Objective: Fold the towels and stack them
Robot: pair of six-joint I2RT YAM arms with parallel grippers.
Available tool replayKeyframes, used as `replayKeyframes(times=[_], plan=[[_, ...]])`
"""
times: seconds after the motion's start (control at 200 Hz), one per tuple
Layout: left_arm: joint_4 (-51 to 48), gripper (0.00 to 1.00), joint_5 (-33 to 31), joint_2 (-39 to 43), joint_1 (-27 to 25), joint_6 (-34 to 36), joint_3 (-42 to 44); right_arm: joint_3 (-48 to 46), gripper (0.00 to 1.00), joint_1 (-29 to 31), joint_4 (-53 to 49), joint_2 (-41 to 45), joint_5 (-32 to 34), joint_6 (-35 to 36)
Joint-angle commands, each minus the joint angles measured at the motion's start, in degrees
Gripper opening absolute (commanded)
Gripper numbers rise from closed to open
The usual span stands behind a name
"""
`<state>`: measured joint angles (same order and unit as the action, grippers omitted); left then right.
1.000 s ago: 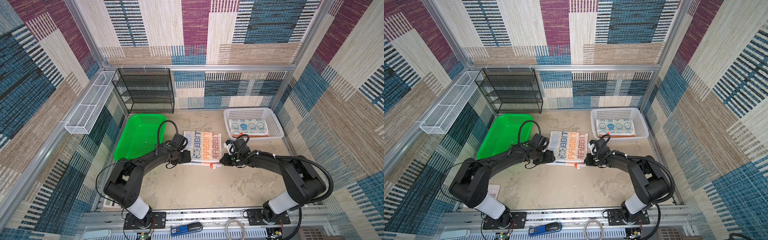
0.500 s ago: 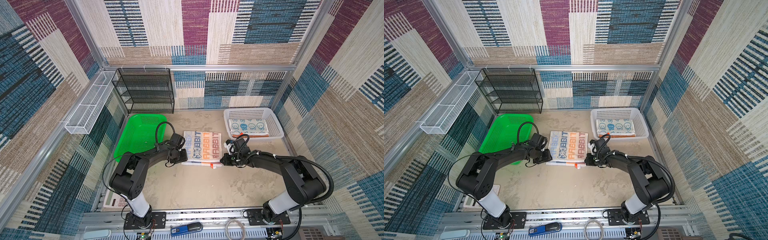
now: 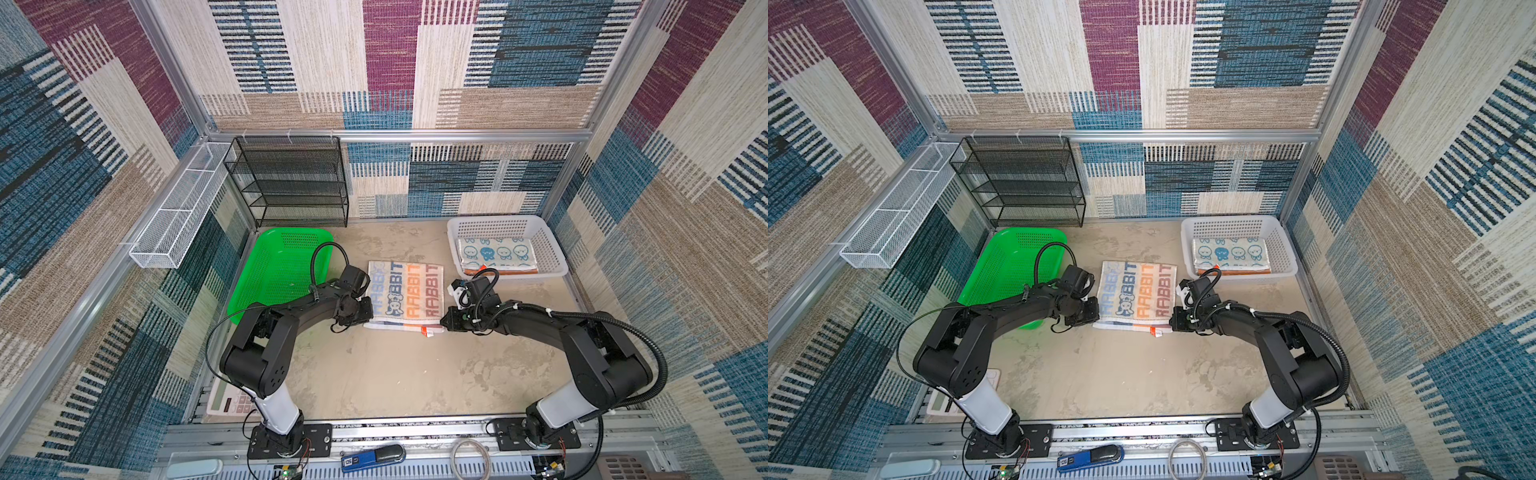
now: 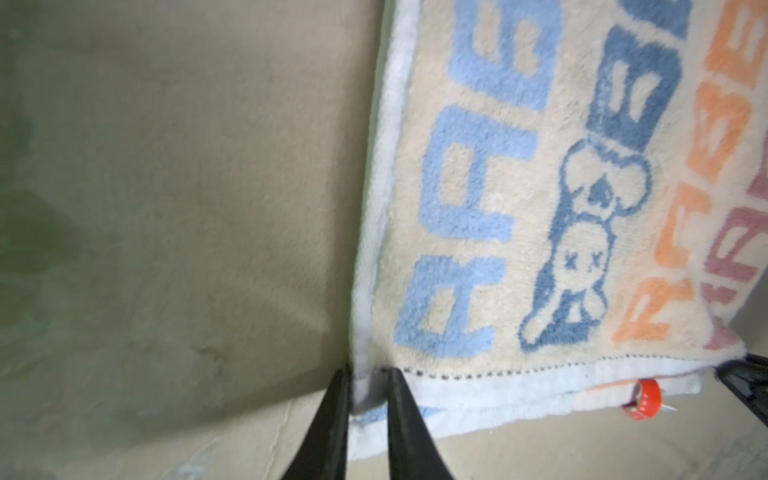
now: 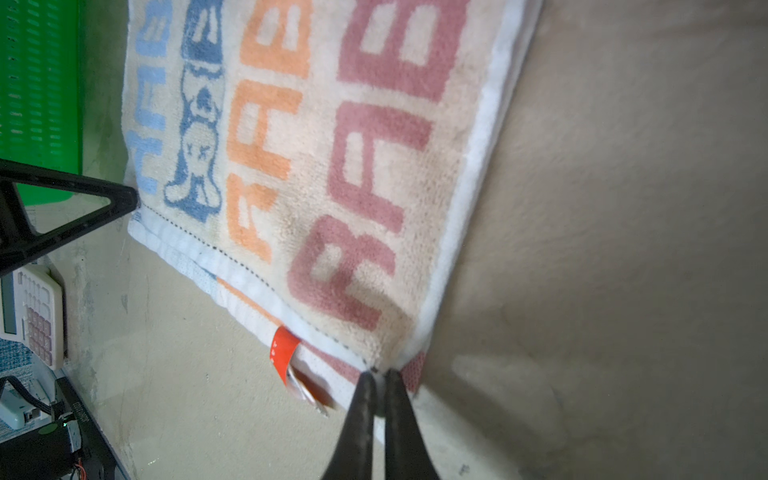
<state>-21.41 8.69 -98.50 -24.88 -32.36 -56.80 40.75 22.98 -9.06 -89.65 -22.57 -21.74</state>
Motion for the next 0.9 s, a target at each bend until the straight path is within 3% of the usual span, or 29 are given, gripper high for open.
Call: replayKeyframes(times=[0.0, 0.285, 0.896], plan=[[-0.9, 0.21, -1.6, 0.1, 0.1, 1.1, -0.8, 0.0, 0.03, 0.0, 0.6, 0.1, -0.1, 0.3], [-1.9, 0.18, -1.8, -0.3, 0.1, 1.6, -2.0, 0.1, 0.03, 0.0, 0.7, 0.0, -0.3, 0.4], [-6.2, 0.0, -4.4, -0.2, 0.1, 3.3, -5.7, 1.4, 0.02, 0.0, -0.5, 0.3, -0.3, 1.0]])
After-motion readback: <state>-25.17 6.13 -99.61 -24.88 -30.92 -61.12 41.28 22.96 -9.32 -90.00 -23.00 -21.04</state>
